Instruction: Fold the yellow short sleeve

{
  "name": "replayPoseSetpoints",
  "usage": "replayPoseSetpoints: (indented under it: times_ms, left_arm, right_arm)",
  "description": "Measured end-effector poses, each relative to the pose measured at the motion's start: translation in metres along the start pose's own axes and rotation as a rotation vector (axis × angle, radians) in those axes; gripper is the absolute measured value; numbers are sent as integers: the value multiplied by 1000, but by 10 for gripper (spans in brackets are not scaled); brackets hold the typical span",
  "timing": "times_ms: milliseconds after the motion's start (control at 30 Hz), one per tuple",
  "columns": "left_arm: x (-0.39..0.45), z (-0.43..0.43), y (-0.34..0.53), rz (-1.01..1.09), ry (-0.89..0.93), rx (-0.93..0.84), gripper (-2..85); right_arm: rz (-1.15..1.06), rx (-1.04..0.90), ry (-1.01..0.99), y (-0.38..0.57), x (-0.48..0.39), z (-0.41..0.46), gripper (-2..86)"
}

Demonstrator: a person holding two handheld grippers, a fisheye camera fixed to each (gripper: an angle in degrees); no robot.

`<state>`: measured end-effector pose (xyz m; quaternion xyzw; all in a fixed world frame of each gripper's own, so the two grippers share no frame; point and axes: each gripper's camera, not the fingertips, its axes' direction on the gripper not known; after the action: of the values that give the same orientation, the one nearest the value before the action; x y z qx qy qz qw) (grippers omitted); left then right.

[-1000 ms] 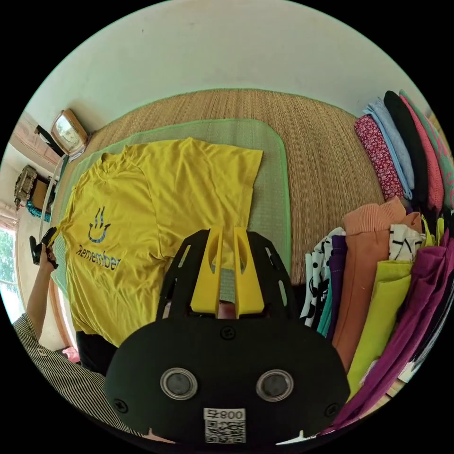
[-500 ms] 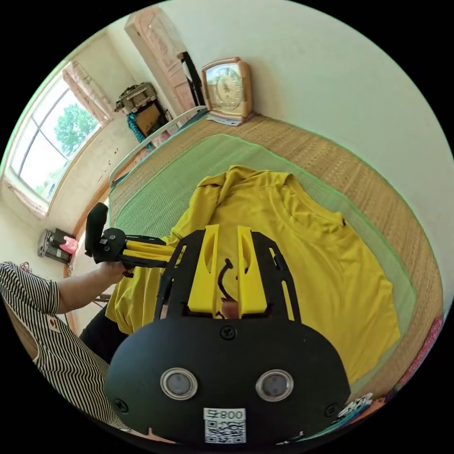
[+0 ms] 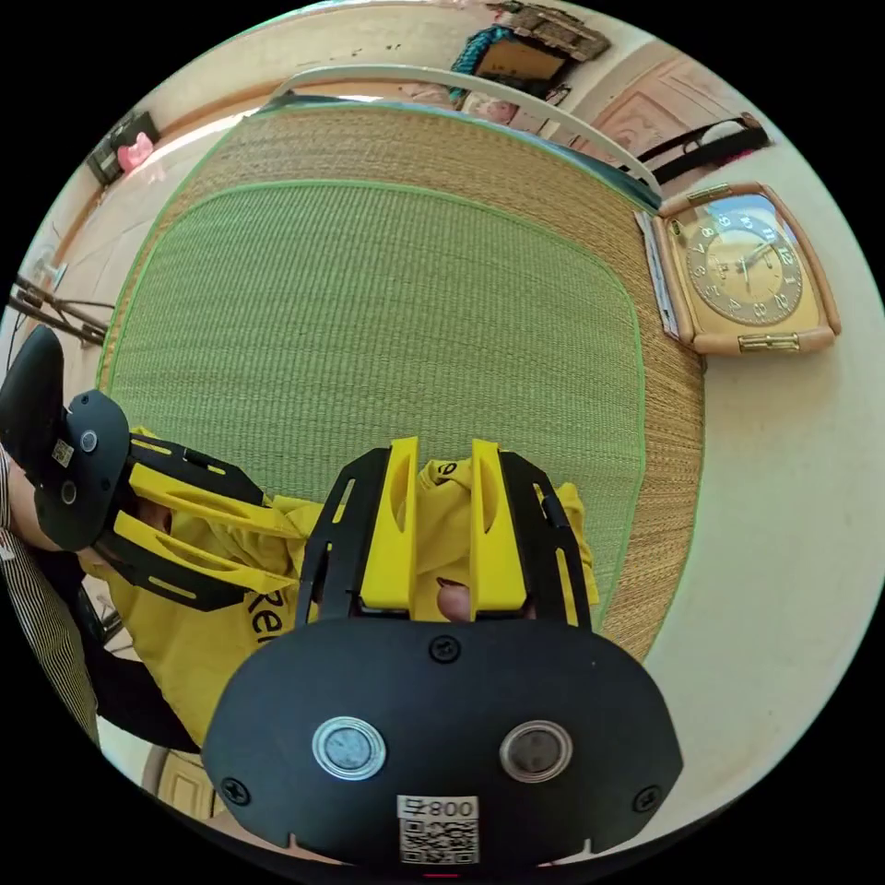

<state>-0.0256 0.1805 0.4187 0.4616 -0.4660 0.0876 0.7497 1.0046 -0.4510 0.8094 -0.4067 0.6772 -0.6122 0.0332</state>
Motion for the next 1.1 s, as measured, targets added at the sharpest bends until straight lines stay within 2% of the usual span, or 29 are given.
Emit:
replayPoseSetpoints:
  times_ms: [167, 500, 600, 667, 800, 867, 967, 1100]
  left_arm:
    - [-17, 14, 8, -2, 60, -20, 20]
    - [-44, -2, 27, 15, 146, 41, 4]
    - [-49, -14, 34, 13, 187, 108, 4]
    - [-49, -26, 38, 27, 153, 169, 4]
    - [-53, -62, 52, 31, 4, 341, 5]
    - [-60, -75, 60, -4, -76, 404, 7]
    - [-78, -87, 71, -84, -139, 456, 13]
    - [-106, -84, 77, -171, -144, 387, 41]
  right_arm:
    - [-140, -157, 27, -41, -6, 34, 61]
    - [-110, -236, 4, -72, 19, 47, 2]
    - [-30, -155, -23, -70, 41, 30, -1]
    - [64, -15, -25, -61, 65, 1, -1]
    - [235, 271, -88, -37, 105, -44, 0]
    - [332, 454, -206, -20, 130, -55, 2]
    - [406, 543, -312, -16, 152, -38, 4]
    - [486, 504, -393, -26, 174, 5, 8]
